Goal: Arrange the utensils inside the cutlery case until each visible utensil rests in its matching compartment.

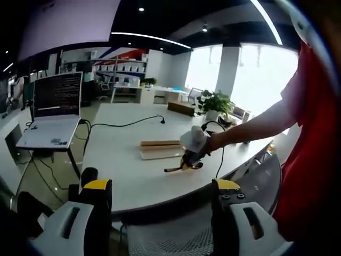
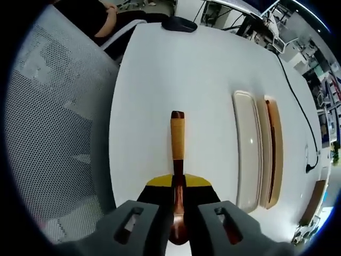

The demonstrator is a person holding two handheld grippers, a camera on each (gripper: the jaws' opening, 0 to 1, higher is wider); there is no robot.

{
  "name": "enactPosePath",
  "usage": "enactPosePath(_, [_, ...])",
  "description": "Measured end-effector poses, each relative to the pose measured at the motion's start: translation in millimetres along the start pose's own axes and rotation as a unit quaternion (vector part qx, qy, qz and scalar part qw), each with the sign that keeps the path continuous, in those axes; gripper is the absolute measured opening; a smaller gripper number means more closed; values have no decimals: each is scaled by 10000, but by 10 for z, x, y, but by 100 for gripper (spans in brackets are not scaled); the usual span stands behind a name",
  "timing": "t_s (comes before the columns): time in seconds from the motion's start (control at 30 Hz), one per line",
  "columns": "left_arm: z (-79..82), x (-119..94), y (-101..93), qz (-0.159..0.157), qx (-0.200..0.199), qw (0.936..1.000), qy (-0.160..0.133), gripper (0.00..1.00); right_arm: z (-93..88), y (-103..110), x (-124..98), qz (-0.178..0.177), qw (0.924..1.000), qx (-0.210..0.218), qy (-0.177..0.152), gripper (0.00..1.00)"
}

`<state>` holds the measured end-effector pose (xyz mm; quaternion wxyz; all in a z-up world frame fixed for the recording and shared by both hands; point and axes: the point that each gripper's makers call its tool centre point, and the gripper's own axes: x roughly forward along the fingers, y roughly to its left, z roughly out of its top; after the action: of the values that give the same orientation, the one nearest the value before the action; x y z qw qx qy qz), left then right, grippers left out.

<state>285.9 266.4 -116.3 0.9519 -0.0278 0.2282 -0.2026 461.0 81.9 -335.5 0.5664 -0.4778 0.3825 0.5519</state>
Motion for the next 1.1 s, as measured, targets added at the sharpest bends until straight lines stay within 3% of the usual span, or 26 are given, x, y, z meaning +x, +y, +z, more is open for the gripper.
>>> enactPosePath(0.33, [3, 7, -5, 21, 50, 10000, 14, 77, -19, 40, -19, 25, 10000, 33, -3, 1])
enactPosePath(1.1, [-9, 15, 9, 56, 96, 9999, 28, 75, 110, -134, -402, -194, 9998, -19, -23, 1])
